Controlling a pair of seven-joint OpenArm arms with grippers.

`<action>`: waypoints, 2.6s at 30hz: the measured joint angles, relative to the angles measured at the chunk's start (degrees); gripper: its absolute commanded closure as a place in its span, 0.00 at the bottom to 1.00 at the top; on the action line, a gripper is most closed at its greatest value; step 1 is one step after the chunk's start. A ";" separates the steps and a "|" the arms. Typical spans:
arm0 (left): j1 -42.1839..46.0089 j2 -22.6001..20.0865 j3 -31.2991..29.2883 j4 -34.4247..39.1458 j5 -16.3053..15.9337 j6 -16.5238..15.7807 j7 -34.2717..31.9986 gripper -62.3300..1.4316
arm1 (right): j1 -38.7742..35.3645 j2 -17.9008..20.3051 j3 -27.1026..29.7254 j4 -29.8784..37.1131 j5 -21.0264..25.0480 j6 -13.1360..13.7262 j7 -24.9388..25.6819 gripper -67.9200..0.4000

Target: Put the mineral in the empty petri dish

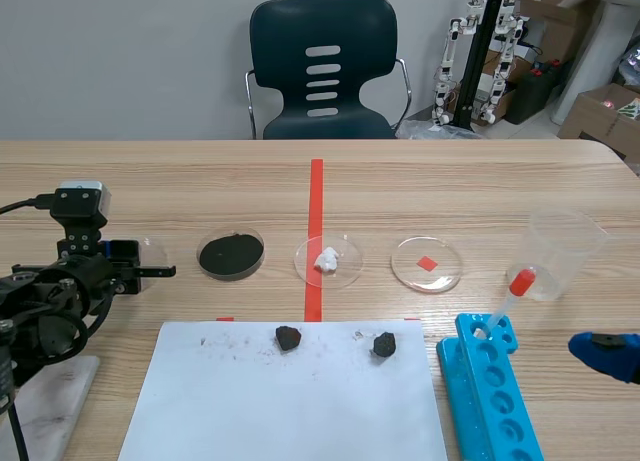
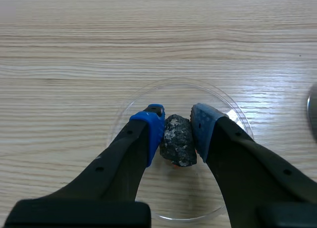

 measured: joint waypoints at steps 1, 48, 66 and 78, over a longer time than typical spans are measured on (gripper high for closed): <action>0.00 0.15 0.00 -0.15 0.00 0.09 -0.04 0.84 | 0.00 0.00 0.00 0.00 0.00 0.00 0.00 0.00; 9.38 -2.01 0.04 14.64 3.21 -4.46 0.42 0.00 | 0.00 -0.02 0.00 0.00 0.00 0.00 0.00 0.00; 9.33 -2.01 0.04 14.62 3.21 -4.44 0.42 0.00 | 0.00 -0.02 0.00 0.00 0.00 0.00 0.00 0.00; 9.33 -2.01 0.04 14.62 3.21 -4.44 0.42 0.00 | 0.00 -0.02 0.00 0.00 0.00 0.00 0.00 0.00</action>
